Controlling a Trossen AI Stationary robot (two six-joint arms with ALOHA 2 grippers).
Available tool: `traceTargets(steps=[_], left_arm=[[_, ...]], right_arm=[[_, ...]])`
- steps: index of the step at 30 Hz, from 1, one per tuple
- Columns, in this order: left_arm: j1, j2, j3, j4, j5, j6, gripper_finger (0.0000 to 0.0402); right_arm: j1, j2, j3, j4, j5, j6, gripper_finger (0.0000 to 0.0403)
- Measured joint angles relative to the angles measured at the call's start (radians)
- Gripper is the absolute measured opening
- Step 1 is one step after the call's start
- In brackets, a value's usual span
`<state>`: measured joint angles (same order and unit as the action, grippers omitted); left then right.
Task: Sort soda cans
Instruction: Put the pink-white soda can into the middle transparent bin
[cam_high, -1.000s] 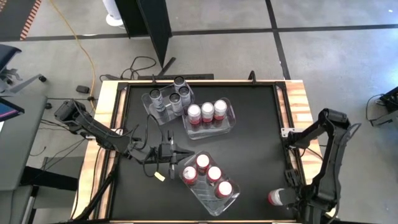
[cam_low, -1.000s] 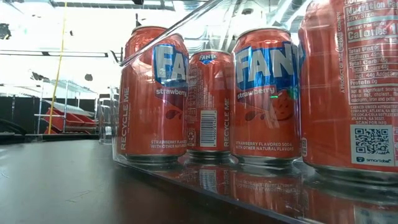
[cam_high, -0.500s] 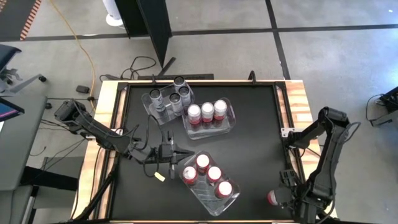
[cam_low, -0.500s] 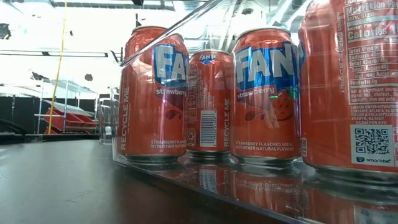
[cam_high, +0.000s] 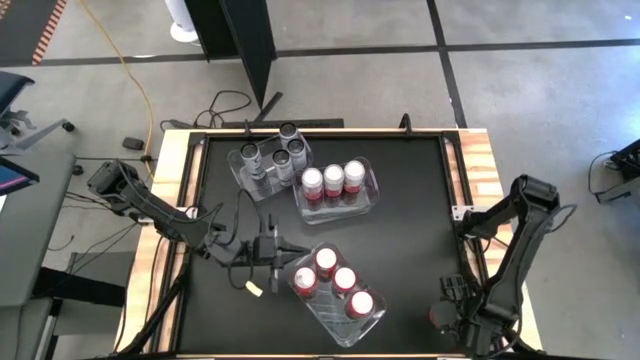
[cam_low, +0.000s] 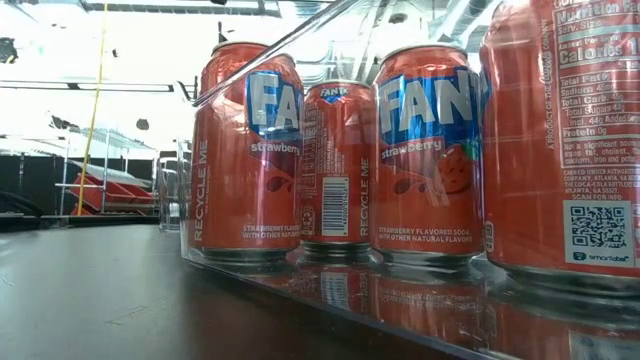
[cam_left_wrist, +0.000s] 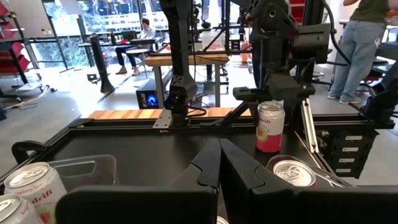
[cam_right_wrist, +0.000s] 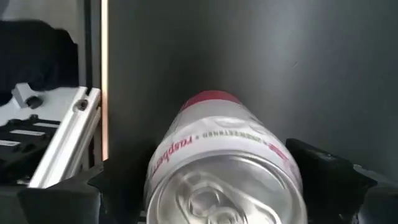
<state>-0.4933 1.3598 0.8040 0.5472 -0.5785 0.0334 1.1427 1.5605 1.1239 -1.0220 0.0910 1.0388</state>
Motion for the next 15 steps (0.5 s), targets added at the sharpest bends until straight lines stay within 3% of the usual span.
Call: traceTargets(steps=[6,11,15], left_arm=[[-0.006,0.0,0.0,0.0,0.0,0.0,0.0],[-0.012,0.0,-0.001,-0.001,0.0,0.0,0.0],[-0.012,0.0,-0.001,-0.001,0.0,0.0,0.0]], right_arm=[[-0.025,0.036,-0.003,0.002,-0.019,-0.019,0.0356],[-0.04,0.072,0.003,0.005,-0.051,-0.027,0.0298],[-0.049,0.073,0.002,0.011,-0.059,-0.03,0.0298]])
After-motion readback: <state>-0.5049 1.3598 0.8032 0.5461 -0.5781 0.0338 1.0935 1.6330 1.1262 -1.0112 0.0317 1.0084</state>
